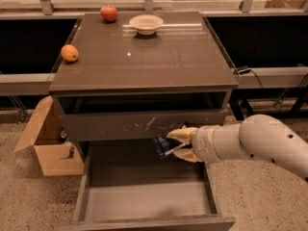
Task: Pick rxbar blueberry from middle drawer and place on counter
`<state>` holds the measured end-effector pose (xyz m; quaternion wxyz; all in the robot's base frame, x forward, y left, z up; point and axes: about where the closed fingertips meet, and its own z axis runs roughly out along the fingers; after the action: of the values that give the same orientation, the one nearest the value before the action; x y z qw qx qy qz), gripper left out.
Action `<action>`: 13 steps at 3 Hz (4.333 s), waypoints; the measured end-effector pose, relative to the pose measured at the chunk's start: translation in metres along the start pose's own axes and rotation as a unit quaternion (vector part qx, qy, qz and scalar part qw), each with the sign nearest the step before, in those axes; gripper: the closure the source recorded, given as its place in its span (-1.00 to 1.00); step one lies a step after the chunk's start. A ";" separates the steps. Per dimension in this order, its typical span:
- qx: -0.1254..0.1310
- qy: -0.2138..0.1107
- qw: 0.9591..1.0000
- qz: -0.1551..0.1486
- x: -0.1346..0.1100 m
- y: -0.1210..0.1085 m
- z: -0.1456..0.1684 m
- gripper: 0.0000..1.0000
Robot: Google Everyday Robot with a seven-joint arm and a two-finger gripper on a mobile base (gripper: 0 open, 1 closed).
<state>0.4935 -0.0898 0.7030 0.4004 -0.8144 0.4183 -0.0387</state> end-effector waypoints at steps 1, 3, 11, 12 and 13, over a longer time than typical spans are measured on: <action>0.000 0.000 1.000 0.000 0.000 0.000 0.000 1.00; 0.072 0.059 0.992 -0.082 0.003 -0.097 -0.087 1.00; 0.118 0.029 0.988 -0.094 0.158 -0.318 -0.047 -0.43; 0.124 0.027 0.988 -0.094 0.166 -0.328 -0.046 -0.88; 0.136 0.033 0.985 -0.096 0.171 -0.335 -0.058 -1.00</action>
Offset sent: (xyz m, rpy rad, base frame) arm 0.0339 -0.0387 0.1229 -0.0069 -0.2477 -0.0541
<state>0.7989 -0.1371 0.9256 0.4879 -0.7870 0.3420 -0.1603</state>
